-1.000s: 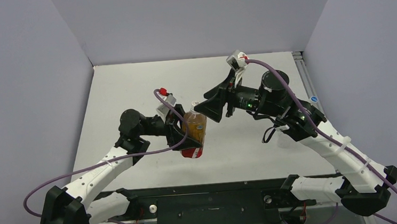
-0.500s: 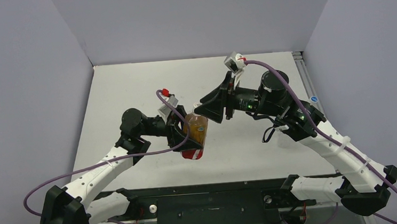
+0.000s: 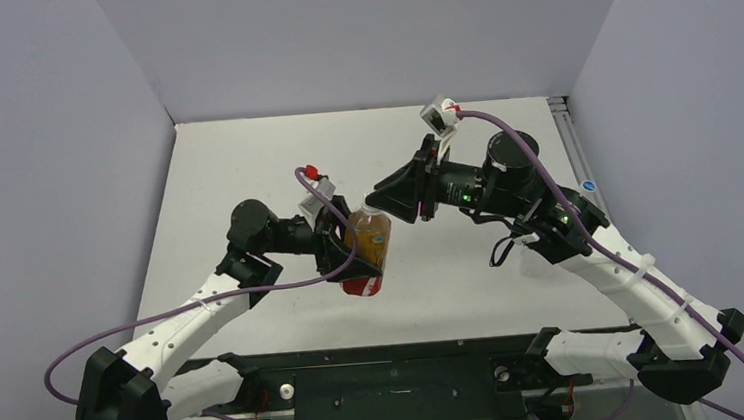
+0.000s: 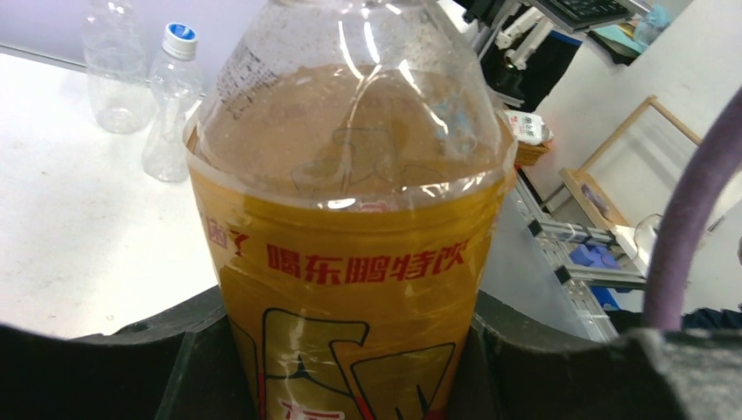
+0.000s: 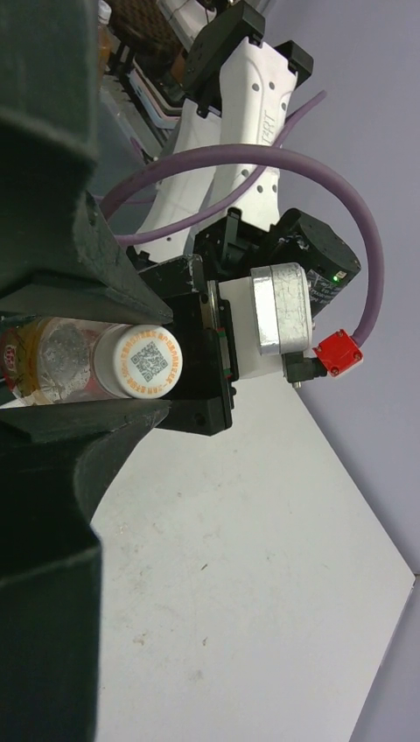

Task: Screw on the bottle caps
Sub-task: Screw the bottle cap onto the plastic bottle.

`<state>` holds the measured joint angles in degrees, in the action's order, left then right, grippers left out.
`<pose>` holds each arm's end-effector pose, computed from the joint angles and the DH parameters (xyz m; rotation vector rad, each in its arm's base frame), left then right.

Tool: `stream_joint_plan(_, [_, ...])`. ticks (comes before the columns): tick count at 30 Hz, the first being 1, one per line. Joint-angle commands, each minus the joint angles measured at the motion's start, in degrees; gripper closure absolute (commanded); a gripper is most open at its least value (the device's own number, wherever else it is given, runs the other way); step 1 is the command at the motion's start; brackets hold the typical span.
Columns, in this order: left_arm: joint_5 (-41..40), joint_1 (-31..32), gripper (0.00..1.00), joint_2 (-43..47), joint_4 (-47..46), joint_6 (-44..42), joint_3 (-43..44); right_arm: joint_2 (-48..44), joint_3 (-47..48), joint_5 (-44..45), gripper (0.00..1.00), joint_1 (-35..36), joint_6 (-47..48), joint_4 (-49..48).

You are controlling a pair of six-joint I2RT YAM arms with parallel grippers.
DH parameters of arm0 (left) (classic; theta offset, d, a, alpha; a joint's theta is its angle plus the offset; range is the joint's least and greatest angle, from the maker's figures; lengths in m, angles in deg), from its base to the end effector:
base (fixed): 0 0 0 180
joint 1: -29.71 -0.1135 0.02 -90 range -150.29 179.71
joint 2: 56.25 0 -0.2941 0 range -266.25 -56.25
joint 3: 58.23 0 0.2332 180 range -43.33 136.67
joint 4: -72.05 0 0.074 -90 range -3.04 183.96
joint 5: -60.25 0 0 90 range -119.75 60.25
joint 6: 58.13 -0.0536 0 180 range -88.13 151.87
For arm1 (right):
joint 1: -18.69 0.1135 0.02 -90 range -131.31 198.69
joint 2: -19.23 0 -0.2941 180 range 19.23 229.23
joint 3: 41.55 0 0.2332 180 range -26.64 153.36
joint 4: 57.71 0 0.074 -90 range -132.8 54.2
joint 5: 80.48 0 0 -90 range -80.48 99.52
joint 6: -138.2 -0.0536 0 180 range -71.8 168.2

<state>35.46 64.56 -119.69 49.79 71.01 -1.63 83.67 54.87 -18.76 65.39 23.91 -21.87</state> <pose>0.1470 -0.1617 0.3744 1.0659 1.3700 -1.7293 0.1268 0.1716 0.4942 -0.7499 1.6487 1.3185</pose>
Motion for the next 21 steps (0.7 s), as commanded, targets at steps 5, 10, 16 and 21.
stream_joint_plan(5, [-23.7, 1.3, 1.00, 1.0, 25.8, -19.3, 8.6, 1.7, 5.3, 16.7, 1.00, 5.6, -1.3, 9.5])
stream_joint_plan(10, [-41.9, 3.6, 1.00, 1.6, 28.8, -22.9, 9.5, 5.1, 11.4, 34.9, 1.00, 12.2, -4.6, 18.2])
stream_joint_plan(16, [-58.2, 9.1, 1.00, 0.8, 27.5, -26.3, 10.6, 13.3, 20.4, 57.3, 1.00, 18.1, -12.6, 29.3])
stream_joint_plan(21, [-69.7, 13.9, 1.00, -0.7, 24.7, -28.3, 10.8, 18.6, 25.8, 67.6, 1.00, 20.2, -18.8, 33.7])
